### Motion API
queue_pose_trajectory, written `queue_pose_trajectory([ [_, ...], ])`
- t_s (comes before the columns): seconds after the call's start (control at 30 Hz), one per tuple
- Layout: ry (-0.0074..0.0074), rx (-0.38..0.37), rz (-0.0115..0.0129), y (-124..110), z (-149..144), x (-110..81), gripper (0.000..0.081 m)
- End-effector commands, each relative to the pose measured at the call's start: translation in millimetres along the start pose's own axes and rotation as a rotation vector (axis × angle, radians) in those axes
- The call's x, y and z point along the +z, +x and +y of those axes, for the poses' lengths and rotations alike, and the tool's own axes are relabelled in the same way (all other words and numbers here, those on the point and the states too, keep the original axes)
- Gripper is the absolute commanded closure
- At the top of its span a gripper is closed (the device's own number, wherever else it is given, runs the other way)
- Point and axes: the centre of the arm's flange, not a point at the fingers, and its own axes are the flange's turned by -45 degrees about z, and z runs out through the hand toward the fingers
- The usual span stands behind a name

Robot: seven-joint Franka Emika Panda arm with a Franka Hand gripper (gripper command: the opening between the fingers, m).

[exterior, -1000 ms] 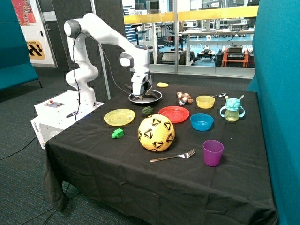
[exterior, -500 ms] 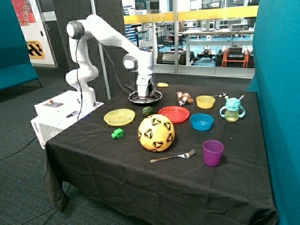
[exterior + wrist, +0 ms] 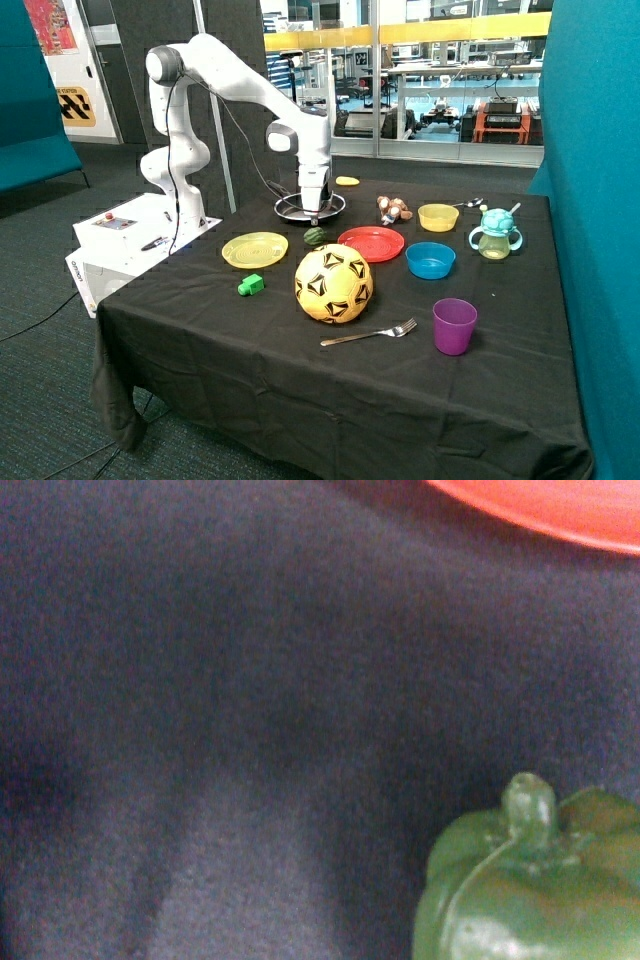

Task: Cook the capsicum and place it on a plate

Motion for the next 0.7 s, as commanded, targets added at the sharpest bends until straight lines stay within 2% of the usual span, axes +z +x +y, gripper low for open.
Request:
queue_pose_trajectory([
  [0.0, -0.0018, -0.078, 0.0034, -5.3, 0.3, 15.2, 0.0035],
  [0.3, -0.0018, -0.098, 0.0034, -16.0, 3.2, 29.7, 0.0046],
  [0.67, -0.0018, -0.079, 0.0034, -8.0, 14.4, 40.3, 0.0056],
])
